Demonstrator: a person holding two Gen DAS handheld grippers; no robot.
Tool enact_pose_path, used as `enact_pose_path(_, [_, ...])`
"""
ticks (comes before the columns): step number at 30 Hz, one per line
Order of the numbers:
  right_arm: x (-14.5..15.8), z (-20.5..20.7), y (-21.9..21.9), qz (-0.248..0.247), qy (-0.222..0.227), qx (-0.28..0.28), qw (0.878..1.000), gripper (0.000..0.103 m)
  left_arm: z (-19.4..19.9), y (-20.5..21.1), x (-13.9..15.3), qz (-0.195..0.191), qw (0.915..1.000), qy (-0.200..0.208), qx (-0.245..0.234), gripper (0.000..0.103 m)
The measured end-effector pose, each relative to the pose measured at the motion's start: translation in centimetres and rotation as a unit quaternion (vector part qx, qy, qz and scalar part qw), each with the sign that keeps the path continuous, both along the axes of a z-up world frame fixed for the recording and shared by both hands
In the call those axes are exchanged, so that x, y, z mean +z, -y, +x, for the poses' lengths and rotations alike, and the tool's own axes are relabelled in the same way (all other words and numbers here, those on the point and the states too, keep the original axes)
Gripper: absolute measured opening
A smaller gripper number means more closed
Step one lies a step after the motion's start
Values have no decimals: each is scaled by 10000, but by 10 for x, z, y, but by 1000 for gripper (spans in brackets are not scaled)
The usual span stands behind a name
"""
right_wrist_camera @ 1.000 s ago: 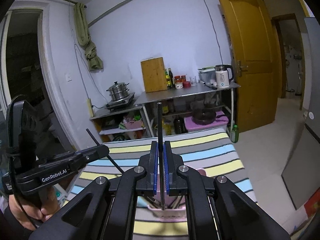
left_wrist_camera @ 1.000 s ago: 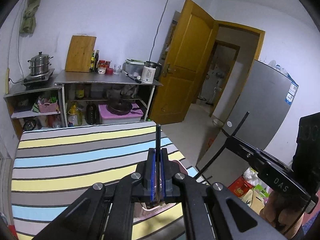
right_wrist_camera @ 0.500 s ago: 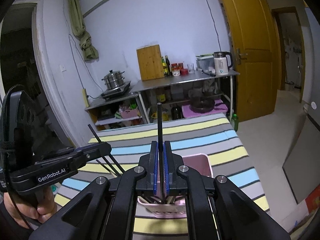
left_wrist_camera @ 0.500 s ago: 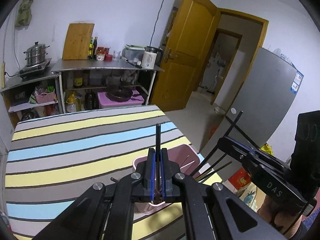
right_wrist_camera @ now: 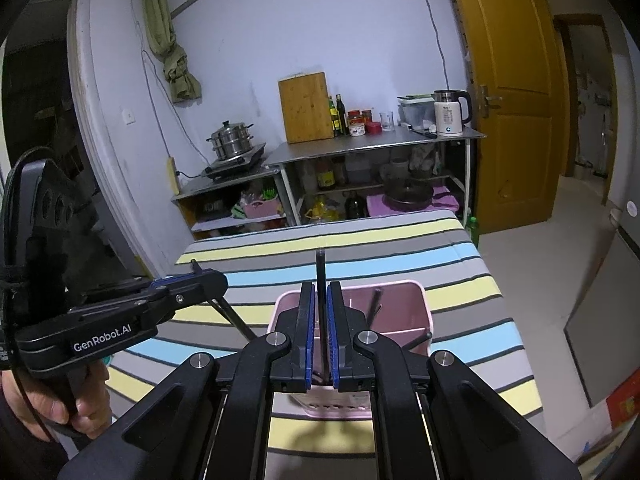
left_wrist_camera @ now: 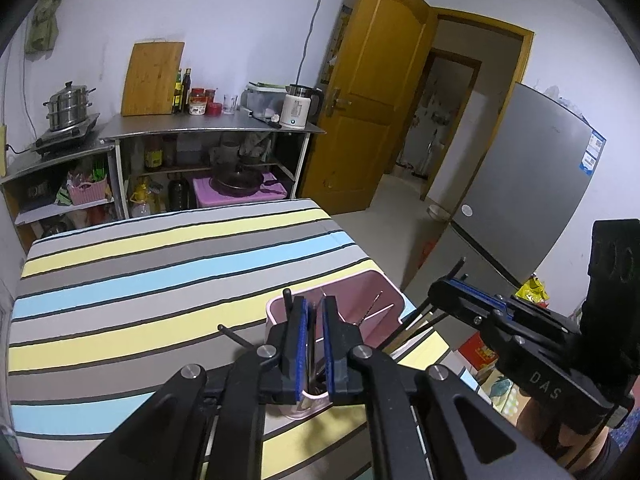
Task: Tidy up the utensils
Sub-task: 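Lower the chopsticks into the basket and open both grippers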
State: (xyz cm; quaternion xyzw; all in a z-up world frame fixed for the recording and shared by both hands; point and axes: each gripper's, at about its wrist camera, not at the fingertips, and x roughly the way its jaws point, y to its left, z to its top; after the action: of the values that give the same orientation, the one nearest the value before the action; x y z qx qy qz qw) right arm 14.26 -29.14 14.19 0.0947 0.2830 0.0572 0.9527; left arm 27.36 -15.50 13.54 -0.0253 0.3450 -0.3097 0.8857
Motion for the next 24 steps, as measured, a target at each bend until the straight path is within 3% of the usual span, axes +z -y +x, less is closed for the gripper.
enact_pose_path(4, [8, -9, 0, -59, 105, -34, 9999, 9, -10, -7, 7, -71, 9999, 133, 28, 10])
enact_pose_path(8, [17, -19, 0, -101, 247, -51, 9996, 10, -22, -17, 16, -144, 9993, 327, 99, 22])
enact_pose_path(14, [27, -37, 0, -84, 405, -96, 9991, 11, -41, -32, 27, -259, 9981, 534, 143, 25])
enact_pose_path(24, [14, -73, -5, -150, 451, -205, 9987, 12, -90, -48, 5, -191, 9967, 743, 248, 26])
